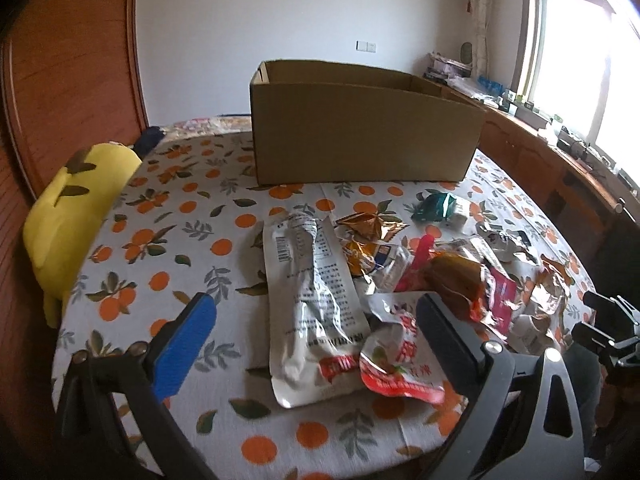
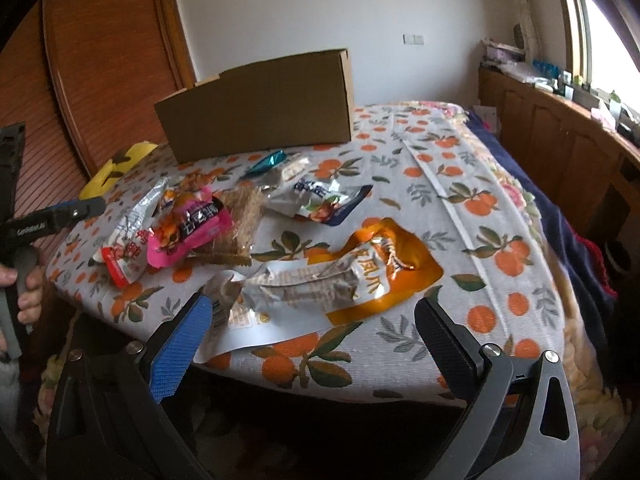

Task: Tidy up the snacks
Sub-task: 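Move left tool to the white barcode packet while right tool approaches the white-and-orange packet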

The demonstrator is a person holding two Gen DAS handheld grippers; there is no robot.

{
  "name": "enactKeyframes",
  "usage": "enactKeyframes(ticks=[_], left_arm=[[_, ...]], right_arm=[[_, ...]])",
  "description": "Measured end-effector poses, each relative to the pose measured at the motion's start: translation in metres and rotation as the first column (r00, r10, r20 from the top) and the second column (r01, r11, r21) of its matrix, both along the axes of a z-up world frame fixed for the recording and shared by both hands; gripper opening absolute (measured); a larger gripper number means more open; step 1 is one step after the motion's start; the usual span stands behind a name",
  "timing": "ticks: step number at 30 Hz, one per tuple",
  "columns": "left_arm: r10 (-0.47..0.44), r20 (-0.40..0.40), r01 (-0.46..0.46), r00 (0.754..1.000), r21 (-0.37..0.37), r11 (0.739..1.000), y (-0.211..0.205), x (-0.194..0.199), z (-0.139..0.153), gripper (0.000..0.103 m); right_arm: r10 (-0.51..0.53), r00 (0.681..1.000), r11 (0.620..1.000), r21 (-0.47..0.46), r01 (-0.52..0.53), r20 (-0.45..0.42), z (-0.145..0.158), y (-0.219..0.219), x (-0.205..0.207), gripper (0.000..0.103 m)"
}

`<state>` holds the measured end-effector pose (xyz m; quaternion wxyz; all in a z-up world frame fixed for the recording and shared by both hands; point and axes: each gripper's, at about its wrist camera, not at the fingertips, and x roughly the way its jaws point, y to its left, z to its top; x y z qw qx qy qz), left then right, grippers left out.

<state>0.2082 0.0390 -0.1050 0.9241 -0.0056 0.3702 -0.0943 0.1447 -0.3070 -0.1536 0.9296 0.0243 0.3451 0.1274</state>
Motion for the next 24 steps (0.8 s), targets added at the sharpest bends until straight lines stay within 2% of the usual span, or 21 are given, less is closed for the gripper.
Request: enactKeyframes(ticks=[4, 8, 17, 21, 24], left_arm=[[-0.012, -0.054, 0.011, 0.998, -0.013, 1.0, 0.003, 0.021, -0.011, 0.094], [-0.016, -0.09, 0.016, 0.996, 0.003, 1.0, 0.002, 0.038, -0.019, 0.091], [-0.023, -0.139, 0.028, 0.99, 0.03, 0.999, 0.002, 0.061, -0.037, 0.088], [-0.034, -0.143, 0.038, 0.989, 0.024, 0.999, 0.004, 0.064, -0.042, 0.076], [-0.038, -0.127, 0.04, 0.991, 0.014, 0.999, 0.007, 0.064, -0.04, 0.061]], right_arm=[[0.006, 1.0, 1.0, 0.0, -0.006, -0.022, -0.005, 0.002, 0.008, 0.102], [0.01, 0.999, 1.0, -0.007, -0.01, -0.035, -0.009, 0.005, 0.015, 0.101], [0.014, 0.998, 1.0, -0.013, -0.015, -0.062, -0.014, 0.01, 0.025, 0.101], [0.019, 0.998, 0.999, -0.026, -0.021, -0.06, -0.015, 0.012, 0.03, 0.101], [0.022, 0.998, 0.999, -0.031, -0.024, -0.06, -0.015, 0.015, 0.034, 0.101]])
